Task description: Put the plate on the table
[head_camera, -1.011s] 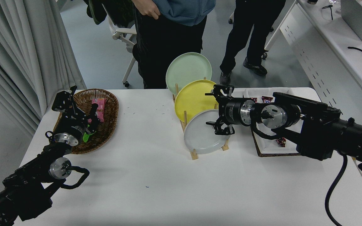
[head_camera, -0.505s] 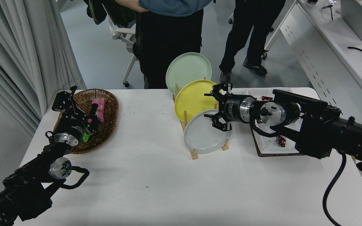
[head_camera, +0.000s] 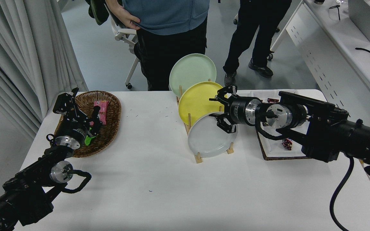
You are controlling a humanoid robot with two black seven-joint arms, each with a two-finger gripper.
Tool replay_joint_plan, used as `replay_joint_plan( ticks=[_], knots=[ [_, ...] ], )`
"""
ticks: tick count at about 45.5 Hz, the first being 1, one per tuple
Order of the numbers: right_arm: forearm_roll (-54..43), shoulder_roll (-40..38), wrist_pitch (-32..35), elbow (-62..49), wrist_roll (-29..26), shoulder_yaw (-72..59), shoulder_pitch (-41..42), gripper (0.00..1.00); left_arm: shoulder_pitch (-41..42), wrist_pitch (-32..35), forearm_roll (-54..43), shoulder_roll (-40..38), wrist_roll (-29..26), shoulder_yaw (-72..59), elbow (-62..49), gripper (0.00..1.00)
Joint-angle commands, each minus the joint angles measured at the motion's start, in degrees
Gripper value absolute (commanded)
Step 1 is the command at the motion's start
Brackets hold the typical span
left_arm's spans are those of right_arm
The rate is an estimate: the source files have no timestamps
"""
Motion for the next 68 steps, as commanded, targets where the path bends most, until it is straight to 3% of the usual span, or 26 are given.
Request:
replay_joint_plan(
  ticks=[1,16,27,42,49,68],
  knots=[
    [0.2,-0.4,-0.6,0.2,-0.1,-0.3,0.1,0.4,0.0,0.0,0.0,0.0,0.0,0.0,0.0,1.0],
    [0.2,-1.2,-0.7,0.8,-1.2,-0.7,0.3,0.38,0.0,0.0,0.0,0.0,0.0,0.0,0.0,1.0],
    [0.2,-1.5,-0.7,0.9,-2.7,-0.8,0.4,0.24,0.0,0.0,0.1,0.0,0.0,0.0,0.0,1.0],
    [0.2,-1.6,-0.6,1.0,-4.7,-0.7,0.5,0.15,0.0,0.0,0.1,0.0,0.0,0.0,0.0,1.0],
    [0.1,-2.4,-0.4,1.8,-6.3,-0.5,0.5,0.02,0.0,0.0,0.0,0.0,0.0,0.0,0.0,1.0],
    [0.1,-2.7,-0.1,2.4,-6.5,0.3,0.6,0.0,0.0,0.0,0.0,0.0,0.0,0.0,0.0,1.0]
  ],
)
